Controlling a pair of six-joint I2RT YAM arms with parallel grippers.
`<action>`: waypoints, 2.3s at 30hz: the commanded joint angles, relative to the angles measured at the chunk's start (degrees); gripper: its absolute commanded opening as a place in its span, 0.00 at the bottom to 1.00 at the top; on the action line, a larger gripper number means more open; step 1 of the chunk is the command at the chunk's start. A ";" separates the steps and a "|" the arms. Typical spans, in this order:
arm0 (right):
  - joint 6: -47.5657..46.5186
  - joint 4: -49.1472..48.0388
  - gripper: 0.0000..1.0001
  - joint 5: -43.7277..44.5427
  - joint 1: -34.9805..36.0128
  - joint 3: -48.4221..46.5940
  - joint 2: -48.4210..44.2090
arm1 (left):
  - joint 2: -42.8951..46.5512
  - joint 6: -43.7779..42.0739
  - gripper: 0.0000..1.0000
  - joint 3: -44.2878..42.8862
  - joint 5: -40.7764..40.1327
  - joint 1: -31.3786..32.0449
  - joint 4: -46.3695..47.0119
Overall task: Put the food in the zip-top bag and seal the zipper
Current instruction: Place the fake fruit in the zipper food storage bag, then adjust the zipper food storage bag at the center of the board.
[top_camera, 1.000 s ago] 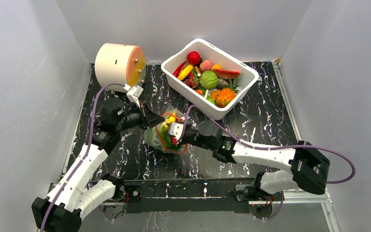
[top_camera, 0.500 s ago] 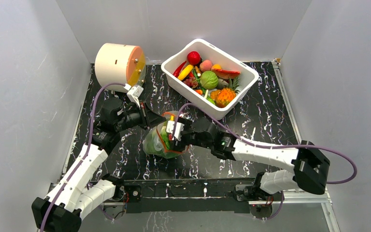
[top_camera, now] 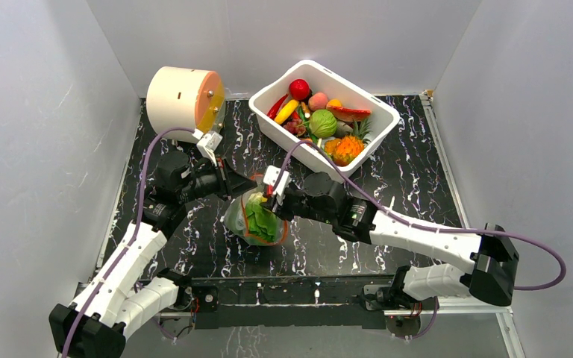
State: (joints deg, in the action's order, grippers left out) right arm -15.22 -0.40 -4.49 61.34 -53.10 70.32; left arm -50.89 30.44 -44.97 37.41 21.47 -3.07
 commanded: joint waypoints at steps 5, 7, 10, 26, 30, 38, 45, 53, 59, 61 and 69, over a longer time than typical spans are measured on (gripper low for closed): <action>9.20 1.03 0.45 0.97 -0.08 -6.90 0.59 | 1.95 -1.01 0.00 -0.73 2.16 0.07 2.75; 11.76 4.59 0.54 3.12 -0.08 -9.77 0.20 | 2.03 -1.14 0.00 -0.74 2.15 0.06 2.79; 13.64 11.86 0.62 5.07 -0.09 -14.28 -0.12 | 2.05 -1.38 0.00 -0.83 2.51 0.07 2.70; -13.98 28.72 0.60 -1.95 -0.16 -6.21 -17.79 | 0.36 -11.42 0.00 -3.13 13.41 0.06 -1.95; -17.55 28.29 0.61 -3.45 -0.11 -3.44 -19.55 | 0.28 -12.91 0.00 -3.49 15.68 0.07 -2.38; -23.80 22.24 0.61 -4.40 -0.10 0.26 -17.44 | -0.28 -12.12 0.00 -2.84 19.54 0.06 -0.36; -28.42 18.94 0.59 -4.42 -0.14 -0.48 -12.59 | -0.69 -10.88 0.00 -1.62 22.20 0.06 2.10; -29.32 17.97 0.34 -6.70 -0.08 -1.04 -10.94 | -0.55 -11.61 0.00 -1.75 22.73 0.06 1.69; -14.65 7.73 0.00 -7.13 -0.10 -0.62 -11.71 | 1.31 -14.77 0.22 -4.02 15.98 0.06 -1.29; -6.50 4.68 0.00 -7.73 -0.09 -0.84 -11.17 | 3.26 -16.89 0.29 -5.04 12.49 0.06 -1.56; 1.32 5.52 0.00 -3.41 -0.17 -2.30 -10.70 | 7.32 -28.06 0.40 -7.24 15.42 0.06 -5.90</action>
State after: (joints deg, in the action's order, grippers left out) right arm -19.75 10.31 -9.87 61.34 -52.38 59.96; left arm -45.36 9.30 -50.24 48.93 21.50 -7.05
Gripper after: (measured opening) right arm 0.100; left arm 0.394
